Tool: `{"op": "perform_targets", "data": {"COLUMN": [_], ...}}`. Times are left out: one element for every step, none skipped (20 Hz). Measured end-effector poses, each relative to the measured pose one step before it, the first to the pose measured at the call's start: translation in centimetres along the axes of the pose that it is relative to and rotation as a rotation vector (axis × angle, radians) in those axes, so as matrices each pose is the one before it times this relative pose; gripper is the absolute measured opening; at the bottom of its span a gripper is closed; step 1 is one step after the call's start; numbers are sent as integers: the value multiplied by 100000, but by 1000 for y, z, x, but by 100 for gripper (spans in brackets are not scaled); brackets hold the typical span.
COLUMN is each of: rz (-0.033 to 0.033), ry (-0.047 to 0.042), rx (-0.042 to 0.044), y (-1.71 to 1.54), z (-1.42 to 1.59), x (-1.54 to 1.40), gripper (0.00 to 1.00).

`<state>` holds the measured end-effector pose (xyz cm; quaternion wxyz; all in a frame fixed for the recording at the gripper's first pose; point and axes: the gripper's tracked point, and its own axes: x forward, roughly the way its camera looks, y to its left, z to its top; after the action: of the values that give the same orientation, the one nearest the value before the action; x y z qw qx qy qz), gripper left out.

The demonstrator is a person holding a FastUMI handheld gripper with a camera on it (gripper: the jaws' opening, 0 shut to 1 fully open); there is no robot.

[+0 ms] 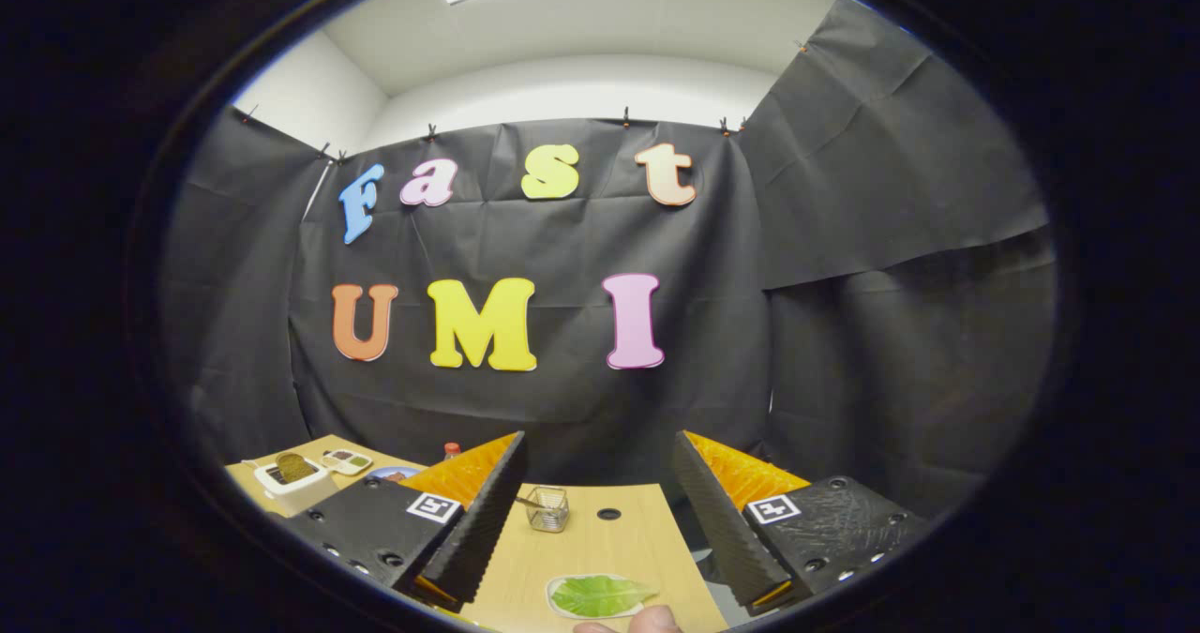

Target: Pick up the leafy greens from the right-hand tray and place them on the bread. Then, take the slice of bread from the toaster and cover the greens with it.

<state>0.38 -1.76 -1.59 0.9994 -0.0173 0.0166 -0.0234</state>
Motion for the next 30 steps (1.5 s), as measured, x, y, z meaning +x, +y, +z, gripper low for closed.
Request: {"op": "perform_targets", "data": {"rz": [19, 211, 230, 189, 115, 239, 482, 481, 264, 608, -34, 359, 595, 607, 21, -71, 42, -307, 186, 1301, 778, 1261, 1004, 614, 855, 268, 380, -39, 390, -178], "ry": [569, 674, 492, -50, -360, 82, 435, 162, 927, 579, 1224, 1309, 1831, 2389, 2419, 2665, 2769, 3951, 3336, 3133, 3408, 3373, 2974, 3189, 2499, 2144, 1537, 2502, 1932, 1963], "rx": [-334, -402, -172, -303, -483, -431, -649, -122, -291, 76, -241, -313, -354, -179, 569, 1079, 659, 724, 657, 1091, 1453, 1607, 1921, 1441, 1027, 815, -149, -91, 506, 647], "y": [-54, -93, -90, -77, -129, -59, -131, -284, -385, -372, -520, -665, -580, -657, -749, -886, -645, -931, -597, -311, -238, -131, -54, -109, -11, -111, -180, -126, -179, -359], "z": [-87, -268, -108, -92, 34, -319, -318, -343, -286, -587, -668, -1032, -1002, -1343, -1248, -1379, -1390, -2078, -1719, -1743, -1605, -1621, -1413, -1474, -1229, -1224, -985, -1312, -924, -937], "x": [103, 73, 14, -6, 58, 177, 55, 163, 175, 136, 21, 187, 152, 168, 336, 382, 346, 719, 623, 607, 772, 839, 1041, 1105, 1022, 1100, 1138, 1359, 1210, 1203], "gripper": [95, 95, 95, 95, 95, 95, 95, 95, 95, 95, 95, 95, 95, 95, 95, 95, 95, 95, 95, 95, 95, 96, 96, 96, 96, 96, 96, 96, 96, 96]}}
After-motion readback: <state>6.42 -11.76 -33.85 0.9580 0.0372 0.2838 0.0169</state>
